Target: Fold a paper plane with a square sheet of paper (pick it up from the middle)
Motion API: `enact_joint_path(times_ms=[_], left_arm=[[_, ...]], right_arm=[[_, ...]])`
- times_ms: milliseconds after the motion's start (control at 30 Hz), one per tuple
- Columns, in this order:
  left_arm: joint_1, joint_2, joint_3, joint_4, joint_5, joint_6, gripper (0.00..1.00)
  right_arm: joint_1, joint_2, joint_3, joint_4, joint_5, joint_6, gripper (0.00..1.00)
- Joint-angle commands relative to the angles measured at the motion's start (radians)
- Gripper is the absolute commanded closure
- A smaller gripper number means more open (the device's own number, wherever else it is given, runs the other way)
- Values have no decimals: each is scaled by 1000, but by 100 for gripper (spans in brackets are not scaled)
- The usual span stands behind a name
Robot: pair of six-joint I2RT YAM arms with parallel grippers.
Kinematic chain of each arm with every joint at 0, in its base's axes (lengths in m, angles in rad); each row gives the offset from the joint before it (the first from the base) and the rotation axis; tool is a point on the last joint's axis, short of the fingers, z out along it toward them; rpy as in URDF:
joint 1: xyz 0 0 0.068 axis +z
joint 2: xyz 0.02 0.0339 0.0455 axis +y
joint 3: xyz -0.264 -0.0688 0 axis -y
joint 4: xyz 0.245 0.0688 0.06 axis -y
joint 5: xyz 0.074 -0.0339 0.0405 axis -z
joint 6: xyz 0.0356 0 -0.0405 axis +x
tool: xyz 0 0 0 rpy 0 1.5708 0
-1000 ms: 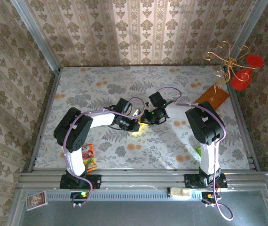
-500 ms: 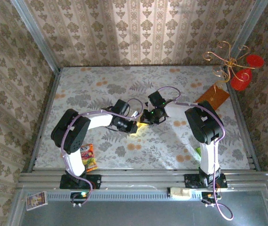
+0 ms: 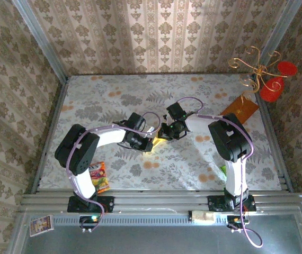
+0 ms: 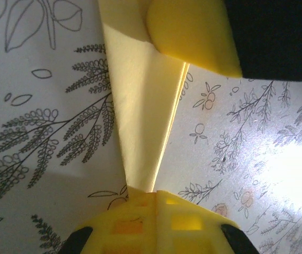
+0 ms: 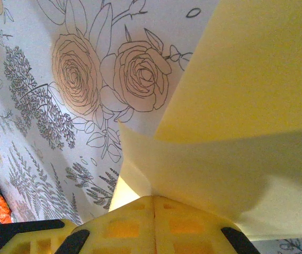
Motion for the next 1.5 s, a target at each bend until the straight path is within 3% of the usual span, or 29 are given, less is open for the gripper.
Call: enact_joint_path(times_ms=[0,433,633,967,1467], left_arm=[[5,-21,-53,-192,-55,24,100],[6,-138,-52,-217,-64,3,100],[5,-205,-48,-59,-20,-85,97],[-9,-14,14,155,-11,-209,99],[-14,78,19,95,-51,-191,100]], right_arm=[[-11,71,-21,-110,130,-24,92],[-7,53,-24,-101,104,-29,92],[18,19,-39,-60,61,-12,92],[37,-23,-62,9,18,15,92],[9,-58,-37,1,67,7,91]])
